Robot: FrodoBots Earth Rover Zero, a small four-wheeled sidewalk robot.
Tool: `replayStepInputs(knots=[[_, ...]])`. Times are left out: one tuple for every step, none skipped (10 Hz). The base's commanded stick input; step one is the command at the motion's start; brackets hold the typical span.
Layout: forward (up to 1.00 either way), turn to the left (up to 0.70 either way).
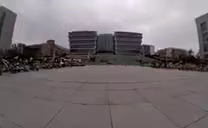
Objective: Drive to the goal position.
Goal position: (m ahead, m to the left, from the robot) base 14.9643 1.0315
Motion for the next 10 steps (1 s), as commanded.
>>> replayStepInputs(knots=[[0.70, 0.00], [0.70, 0.00], [0.70, 0.00], [0.70, 0.00], [0.70, 0.00], [0.70, 0.00], [0.70, 0.00], [0.70, 0.00], [0.70, 0.00], [0.70, 0.00]])
